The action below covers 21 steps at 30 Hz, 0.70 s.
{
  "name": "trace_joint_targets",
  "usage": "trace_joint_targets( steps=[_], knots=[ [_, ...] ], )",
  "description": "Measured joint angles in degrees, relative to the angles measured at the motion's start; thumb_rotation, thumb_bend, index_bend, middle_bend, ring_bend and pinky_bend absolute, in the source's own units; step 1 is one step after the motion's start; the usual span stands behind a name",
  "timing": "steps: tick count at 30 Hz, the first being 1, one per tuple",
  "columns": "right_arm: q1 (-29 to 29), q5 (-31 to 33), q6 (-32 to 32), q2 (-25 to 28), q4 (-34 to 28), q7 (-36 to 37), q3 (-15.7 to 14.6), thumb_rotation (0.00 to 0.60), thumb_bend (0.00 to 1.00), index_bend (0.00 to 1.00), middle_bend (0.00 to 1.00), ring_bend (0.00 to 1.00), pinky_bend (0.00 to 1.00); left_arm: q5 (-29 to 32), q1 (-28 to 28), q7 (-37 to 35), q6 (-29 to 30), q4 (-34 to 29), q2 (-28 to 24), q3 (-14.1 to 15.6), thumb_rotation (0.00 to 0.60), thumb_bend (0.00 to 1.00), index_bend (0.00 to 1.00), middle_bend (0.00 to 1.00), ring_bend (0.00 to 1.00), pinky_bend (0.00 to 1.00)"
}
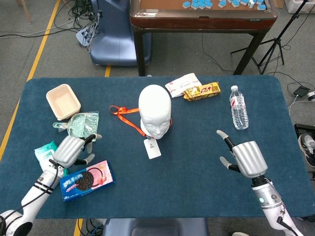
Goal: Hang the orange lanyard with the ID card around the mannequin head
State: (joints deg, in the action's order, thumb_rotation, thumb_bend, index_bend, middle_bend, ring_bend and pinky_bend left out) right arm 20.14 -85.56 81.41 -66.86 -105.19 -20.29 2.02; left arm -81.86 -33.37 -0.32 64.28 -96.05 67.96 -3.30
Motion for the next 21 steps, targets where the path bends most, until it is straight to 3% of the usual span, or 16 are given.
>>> trace_joint_targets(
  steps=[6, 9, 16, 21],
  knots=[
    [-1.7, -0.3, 1.6, -0.4, -0.1, -2.2, 0.0, 0.600, 0.28, 0.18, 0.82, 0.87, 1.00, -2.7, -5.8, -1.9, -9.2, 1.6, 1.9, 0.3, 0.600, 0.43, 0.29, 0.83, 0.83, 0.85],
    [-2.8, -0.1, 2.1, -0.3, -0.8, -3.9, -0.1, 0.600, 0.28, 0.18, 0.74, 0.77, 0.90, -2.0, -8.2, -1.7, -13.1, 2.6, 3.4, -0.2, 0.600, 0.53, 0.29, 0.84, 0.85, 0.85],
    [-4.3, 0.6, 1.8, 0.3, -2.5, -6.0, -0.7, 0.600, 0.28, 0.18, 0.61, 0.60, 0.68, 4.7, -11.7, 2.4, -19.1, 6.1, 8.0, -1.7, 0.600, 0.63, 0.22, 0.86, 0.86, 0.85],
    [-5.5, 0.1, 2.5, 0.1, -2.7, -6.7, -0.7, 0.600, 0.28, 0.18, 0.60, 0.59, 0.66, 11.5, -14.4, 7.2, -22.8, 9.1, 11.3, -2.8, 0.600, 0.65, 0.15, 0.86, 0.88, 0.86]
  ],
)
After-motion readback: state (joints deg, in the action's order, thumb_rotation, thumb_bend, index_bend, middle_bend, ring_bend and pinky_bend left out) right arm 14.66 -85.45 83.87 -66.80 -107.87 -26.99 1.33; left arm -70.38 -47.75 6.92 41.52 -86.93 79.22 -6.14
